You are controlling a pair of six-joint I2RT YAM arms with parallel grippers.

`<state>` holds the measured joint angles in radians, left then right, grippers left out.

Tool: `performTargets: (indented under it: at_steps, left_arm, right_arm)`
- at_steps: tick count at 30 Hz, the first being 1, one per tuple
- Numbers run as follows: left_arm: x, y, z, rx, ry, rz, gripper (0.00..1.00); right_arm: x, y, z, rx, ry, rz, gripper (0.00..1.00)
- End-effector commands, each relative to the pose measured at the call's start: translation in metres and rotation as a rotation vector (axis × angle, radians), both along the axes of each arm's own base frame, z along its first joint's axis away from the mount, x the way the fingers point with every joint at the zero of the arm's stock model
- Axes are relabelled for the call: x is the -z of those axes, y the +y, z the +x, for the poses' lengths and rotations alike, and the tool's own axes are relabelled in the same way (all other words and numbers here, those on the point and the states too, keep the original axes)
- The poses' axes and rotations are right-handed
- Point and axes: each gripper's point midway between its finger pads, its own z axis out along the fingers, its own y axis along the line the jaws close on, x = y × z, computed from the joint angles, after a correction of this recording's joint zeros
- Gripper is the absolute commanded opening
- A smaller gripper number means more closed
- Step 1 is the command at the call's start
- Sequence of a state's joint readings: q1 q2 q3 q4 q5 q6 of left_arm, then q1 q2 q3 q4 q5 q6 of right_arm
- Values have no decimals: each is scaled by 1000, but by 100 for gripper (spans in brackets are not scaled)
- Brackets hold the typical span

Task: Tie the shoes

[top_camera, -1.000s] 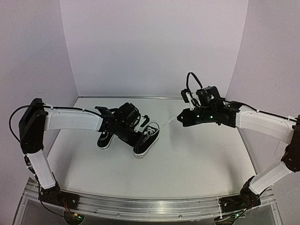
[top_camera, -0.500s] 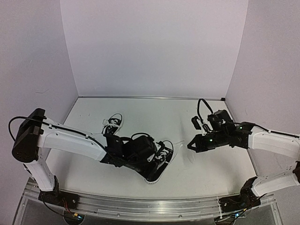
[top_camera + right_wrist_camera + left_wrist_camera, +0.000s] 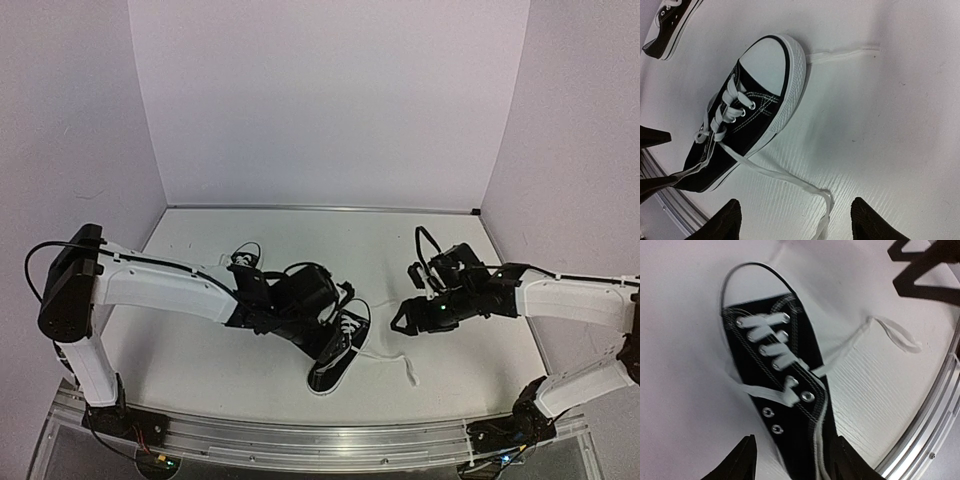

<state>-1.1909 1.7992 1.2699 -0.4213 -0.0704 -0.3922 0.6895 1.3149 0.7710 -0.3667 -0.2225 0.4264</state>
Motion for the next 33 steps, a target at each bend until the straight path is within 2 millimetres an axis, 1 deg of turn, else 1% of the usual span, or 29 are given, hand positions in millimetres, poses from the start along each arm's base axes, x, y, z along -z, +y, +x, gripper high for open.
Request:
performTargets:
  at_steps: [1, 2, 5, 7, 9, 14, 16, 20, 23, 28, 33]
  left_arm:
    - [-67, 10, 50, -88, -114, -108, 53]
    - [-73, 14, 56, -107, -133, -113, 53]
    - [-87, 18, 64, -140, -178, -128, 55]
    - [-93, 20, 63, -144, -186, -142, 55]
    - [-95, 22, 62, -148, -186, -146, 56]
    - [-99, 33, 62, -169, -203, -146, 56]
    - [-101, 37, 61, -177, -208, -151, 56]
    - [-104, 40, 59, -186, -206, -175, 56]
    - [-103, 43, 58, -189, -209, -173, 56]
    - [-104, 47, 59, -189, -226, -161, 56]
    - [-104, 47, 60, -184, -236, -154, 56]
  right_arm:
    - [1, 4, 52, 75, -77, -80, 67]
    - [5, 6, 60, 81, -76, -81, 65]
    - [16, 16, 81, 97, -71, -77, 63]
    - [25, 19, 90, 101, -56, -84, 61]
    - [35, 21, 97, 101, -43, -93, 60]
    - [63, 28, 109, 94, -5, -115, 56]
    - [71, 31, 114, 96, 1, -121, 53]
    - [79, 35, 127, 114, -6, -140, 50]
    - [86, 35, 133, 128, -4, -155, 49]
    - [98, 41, 137, 118, 16, -160, 45]
    - [105, 45, 142, 107, 21, -168, 40]
